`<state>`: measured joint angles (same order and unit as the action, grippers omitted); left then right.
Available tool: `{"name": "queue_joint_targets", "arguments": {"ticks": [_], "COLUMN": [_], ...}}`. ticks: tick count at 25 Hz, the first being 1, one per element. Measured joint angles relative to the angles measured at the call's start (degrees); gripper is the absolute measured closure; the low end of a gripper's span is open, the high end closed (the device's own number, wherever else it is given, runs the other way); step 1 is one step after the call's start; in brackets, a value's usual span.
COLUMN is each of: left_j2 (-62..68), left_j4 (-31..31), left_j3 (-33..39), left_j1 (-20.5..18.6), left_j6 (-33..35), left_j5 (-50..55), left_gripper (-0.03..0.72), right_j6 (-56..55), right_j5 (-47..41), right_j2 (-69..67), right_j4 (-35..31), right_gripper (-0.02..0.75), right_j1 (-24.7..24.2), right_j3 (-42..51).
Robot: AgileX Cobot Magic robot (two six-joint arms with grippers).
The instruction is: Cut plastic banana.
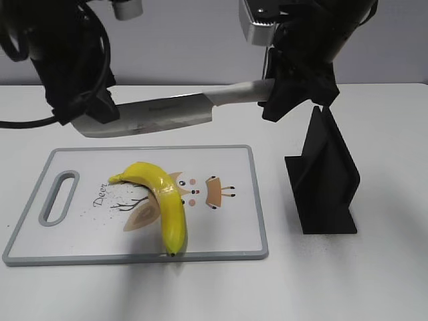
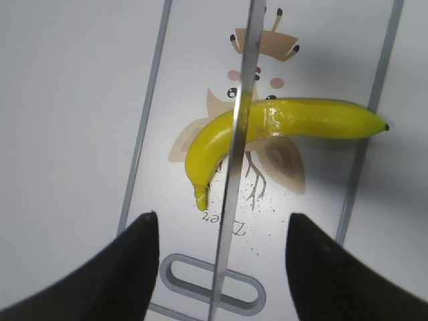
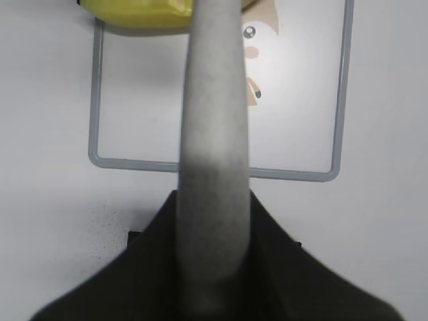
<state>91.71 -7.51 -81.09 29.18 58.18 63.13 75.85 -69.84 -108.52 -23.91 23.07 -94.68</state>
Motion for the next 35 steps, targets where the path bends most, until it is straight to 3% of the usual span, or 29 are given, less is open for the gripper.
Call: {"name": "queue_joint_targets", "arguments": {"ticks": [4,7,9,12,14,22,28,35], "left_j2": [2.3,3.7,4.1,4.3,4.3,4.8,12.0,21.9], "left_j4": [0.0,0.1,0.1,0.5,0.6,1.4,0.5,-3.5], "left_j3": [-0.1,-0.1,-0.1,-0.1,-0.1,-0.1,-0.1,5.9], "left_j1": [0.0,0.0,0.0,0.0,0.0,0.0,-0.1,-0.2], "left_j6": [0.6,0.8,0.8,1.0,1.3,1.6,1.6,1.9], "left_j5": [-1.1,-1.6,-2.0,-2.0,-1.9,-1.9,-2.1,-14.4], "left_gripper": [0.111,0.184,0.316,0.61,0.68,0.695,0.695,0.695], "right_j6": [0.5,0.5,0.5,0.5,0.6,1.4,1.4,0.7], "right_j5": [0.0,0.0,0.0,0.8,1.4,2.4,2.3,7.8], "right_j2": [0.0,0.0,0.0,0.0,0.0,-1.9,-8.4,-18.6], "right_j4": [-0.4,-0.4,-0.4,-0.5,-0.6,-1.0,-0.2,2.2], "right_gripper": [0.545,0.545,0.545,0.545,0.545,0.545,0.545,0.535], "right_j1": [0.0,0.0,0.0,0.0,0.0,0.0,0.0,-0.4], "right_j3": [-0.1,-0.1,-0.1,-0.1,-0.1,-0.3,-0.3,3.2]}}
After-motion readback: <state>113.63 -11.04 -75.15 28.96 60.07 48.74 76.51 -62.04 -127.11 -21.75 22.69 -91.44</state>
